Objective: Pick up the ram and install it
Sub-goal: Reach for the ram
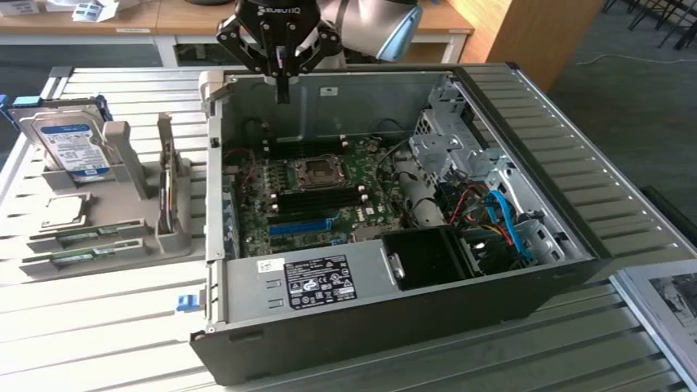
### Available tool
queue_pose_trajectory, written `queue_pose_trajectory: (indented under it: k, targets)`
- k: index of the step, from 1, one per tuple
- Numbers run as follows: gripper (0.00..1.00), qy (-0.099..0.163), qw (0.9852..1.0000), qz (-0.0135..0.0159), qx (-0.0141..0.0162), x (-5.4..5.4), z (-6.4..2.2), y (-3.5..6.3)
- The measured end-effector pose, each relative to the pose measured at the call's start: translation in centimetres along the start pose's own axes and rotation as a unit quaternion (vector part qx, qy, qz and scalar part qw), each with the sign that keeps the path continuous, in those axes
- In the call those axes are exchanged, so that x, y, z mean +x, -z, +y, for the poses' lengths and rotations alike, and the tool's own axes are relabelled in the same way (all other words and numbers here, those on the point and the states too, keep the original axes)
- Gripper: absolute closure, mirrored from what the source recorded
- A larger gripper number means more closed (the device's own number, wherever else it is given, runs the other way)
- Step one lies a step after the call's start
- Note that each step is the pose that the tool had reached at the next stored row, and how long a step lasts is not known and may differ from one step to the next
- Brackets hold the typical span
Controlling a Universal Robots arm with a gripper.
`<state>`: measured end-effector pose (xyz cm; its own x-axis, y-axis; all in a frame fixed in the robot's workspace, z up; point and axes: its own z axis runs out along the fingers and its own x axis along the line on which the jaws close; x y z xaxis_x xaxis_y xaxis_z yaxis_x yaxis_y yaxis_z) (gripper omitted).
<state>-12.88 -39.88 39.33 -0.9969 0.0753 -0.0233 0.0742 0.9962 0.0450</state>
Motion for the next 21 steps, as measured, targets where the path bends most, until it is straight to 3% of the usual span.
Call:
queue_pose_trajectory:
  k: [21]
  targets:
    - [0.90,0.000,1.0000,0.0000,0.0000,4.3,-0.32,0.08]
